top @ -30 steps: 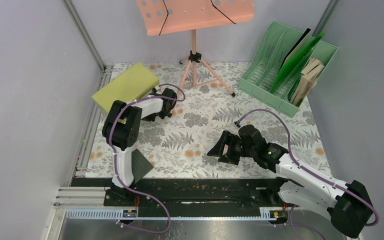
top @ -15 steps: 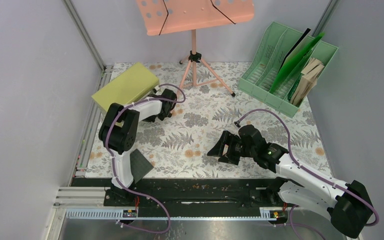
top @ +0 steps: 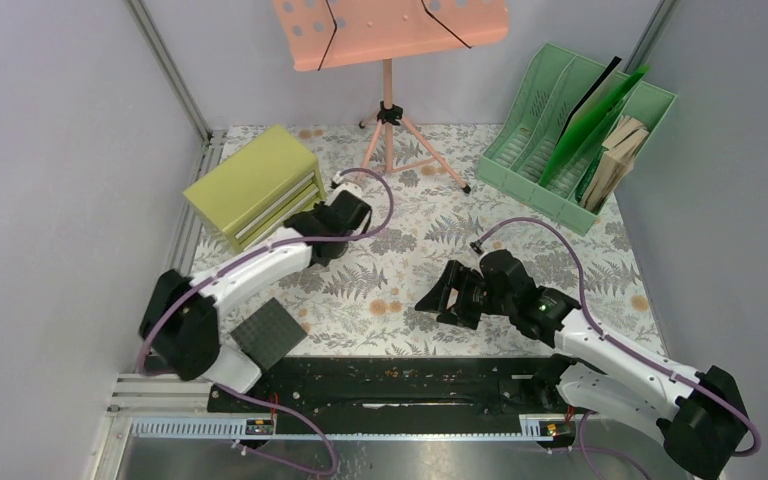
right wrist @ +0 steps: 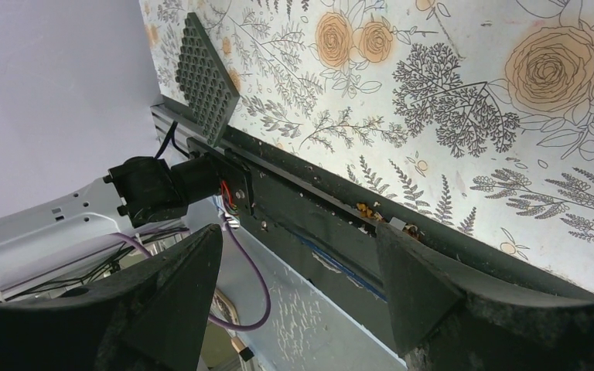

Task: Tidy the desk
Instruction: Close the drawer in the storage box, then reset both arms

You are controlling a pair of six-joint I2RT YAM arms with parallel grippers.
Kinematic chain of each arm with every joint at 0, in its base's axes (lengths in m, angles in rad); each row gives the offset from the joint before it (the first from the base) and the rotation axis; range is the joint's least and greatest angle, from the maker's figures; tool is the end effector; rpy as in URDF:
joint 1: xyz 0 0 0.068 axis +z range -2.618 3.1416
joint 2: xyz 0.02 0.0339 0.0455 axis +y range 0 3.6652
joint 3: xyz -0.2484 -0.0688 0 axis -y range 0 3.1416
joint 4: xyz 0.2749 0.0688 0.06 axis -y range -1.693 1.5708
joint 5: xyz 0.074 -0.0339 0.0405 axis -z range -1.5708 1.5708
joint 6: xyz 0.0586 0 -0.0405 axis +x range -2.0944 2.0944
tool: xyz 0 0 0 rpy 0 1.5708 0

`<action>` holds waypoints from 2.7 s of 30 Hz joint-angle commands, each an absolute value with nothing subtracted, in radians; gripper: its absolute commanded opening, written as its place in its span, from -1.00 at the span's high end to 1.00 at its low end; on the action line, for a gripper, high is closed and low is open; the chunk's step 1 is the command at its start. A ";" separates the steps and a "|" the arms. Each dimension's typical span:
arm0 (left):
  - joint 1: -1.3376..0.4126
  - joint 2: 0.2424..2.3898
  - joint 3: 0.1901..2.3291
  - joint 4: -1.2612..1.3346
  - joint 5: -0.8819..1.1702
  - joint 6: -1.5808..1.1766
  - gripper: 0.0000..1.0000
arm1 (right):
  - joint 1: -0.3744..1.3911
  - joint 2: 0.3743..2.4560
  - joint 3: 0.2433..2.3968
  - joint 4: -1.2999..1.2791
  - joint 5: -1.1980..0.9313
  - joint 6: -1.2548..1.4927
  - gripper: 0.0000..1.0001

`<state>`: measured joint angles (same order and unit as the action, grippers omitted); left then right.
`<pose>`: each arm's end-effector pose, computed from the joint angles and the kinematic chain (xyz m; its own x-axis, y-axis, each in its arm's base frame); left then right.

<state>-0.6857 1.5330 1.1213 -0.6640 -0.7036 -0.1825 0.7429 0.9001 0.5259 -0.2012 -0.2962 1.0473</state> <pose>0.2894 -0.1878 0.2023 -0.7142 0.4055 -0.5705 0.1173 0.8729 0.4736 0.1744 0.1834 0.1927 -0.9169 0.2826 -0.2818 -0.0665 0.5881 0.8060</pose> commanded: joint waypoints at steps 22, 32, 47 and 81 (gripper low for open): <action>-0.559 0.701 0.655 -0.462 0.086 -0.598 -0.97 | 0.749 0.852 0.464 -0.206 -0.255 1.046 -0.67; -0.508 0.763 0.757 -0.572 0.020 -0.443 -0.97 | 0.749 0.860 0.480 -0.259 -0.215 0.994 -0.97; -0.506 0.840 0.780 -0.571 -0.326 -0.225 -0.97 | 0.657 0.907 0.669 -0.633 0.250 0.729 -0.99; -0.306 0.891 0.173 0.682 -0.452 -0.011 -0.95 | 0.469 0.824 0.048 0.779 0.935 -0.126 -0.99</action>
